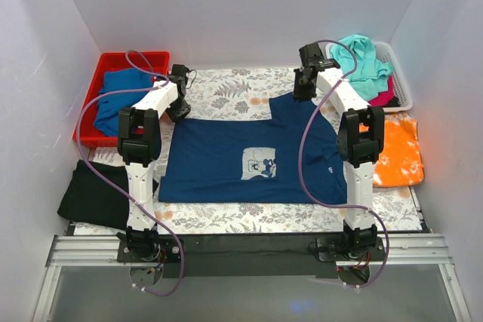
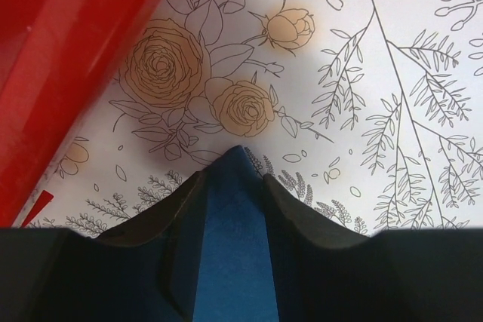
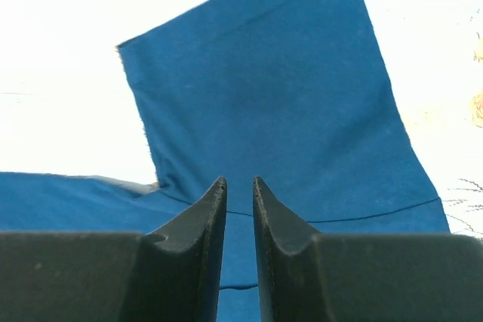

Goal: Fold and stack the t-shirts
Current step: Grap the side of the flattened tshirt furthest away from the robot with both arms

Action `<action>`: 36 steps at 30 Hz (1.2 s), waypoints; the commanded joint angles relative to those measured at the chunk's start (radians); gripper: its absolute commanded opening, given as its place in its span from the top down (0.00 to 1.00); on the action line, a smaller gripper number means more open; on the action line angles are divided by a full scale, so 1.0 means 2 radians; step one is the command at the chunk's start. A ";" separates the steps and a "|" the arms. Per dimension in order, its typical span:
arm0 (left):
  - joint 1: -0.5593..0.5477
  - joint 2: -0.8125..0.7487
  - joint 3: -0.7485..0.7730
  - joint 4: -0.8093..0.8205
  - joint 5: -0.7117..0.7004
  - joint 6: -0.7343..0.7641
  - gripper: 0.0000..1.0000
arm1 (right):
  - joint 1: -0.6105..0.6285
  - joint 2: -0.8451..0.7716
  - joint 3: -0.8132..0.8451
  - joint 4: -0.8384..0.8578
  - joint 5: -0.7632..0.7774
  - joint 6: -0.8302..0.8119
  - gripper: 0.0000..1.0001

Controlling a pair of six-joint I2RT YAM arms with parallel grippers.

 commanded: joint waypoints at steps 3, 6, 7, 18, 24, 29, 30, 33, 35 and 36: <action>0.000 -0.009 0.017 0.002 0.012 0.008 0.65 | -0.003 0.003 -0.004 -0.011 -0.012 0.000 0.74; 0.000 -0.007 0.029 0.002 0.014 0.010 0.65 | -0.004 0.002 -0.013 -0.010 -0.012 -0.001 0.75; 0.000 -0.007 0.034 -0.001 0.015 0.010 0.65 | -0.003 0.002 -0.016 -0.010 -0.012 -0.001 0.75; -0.002 -0.003 0.063 -0.006 0.019 0.010 0.64 | -0.004 0.002 -0.019 -0.010 -0.019 0.000 0.76; -0.005 -0.002 0.039 -0.010 0.020 0.003 0.64 | -0.003 -0.003 -0.029 -0.009 -0.017 0.000 0.77; -0.006 -0.007 0.027 -0.005 0.022 0.004 0.64 | -0.003 -0.003 -0.037 -0.009 -0.015 0.001 0.78; -0.006 -0.006 0.026 -0.005 0.022 0.004 0.64 | -0.003 -0.003 -0.039 -0.009 -0.015 0.001 0.78; -0.007 0.001 0.025 -0.008 0.022 0.002 0.64 | -0.003 -0.002 -0.039 -0.009 -0.014 0.001 0.79; -0.007 0.002 0.021 -0.007 0.022 0.002 0.64 | -0.004 -0.002 -0.039 -0.009 -0.013 0.000 0.79; -0.008 0.004 0.019 -0.006 0.019 0.001 0.64 | -0.003 -0.002 -0.039 -0.009 -0.013 0.000 0.79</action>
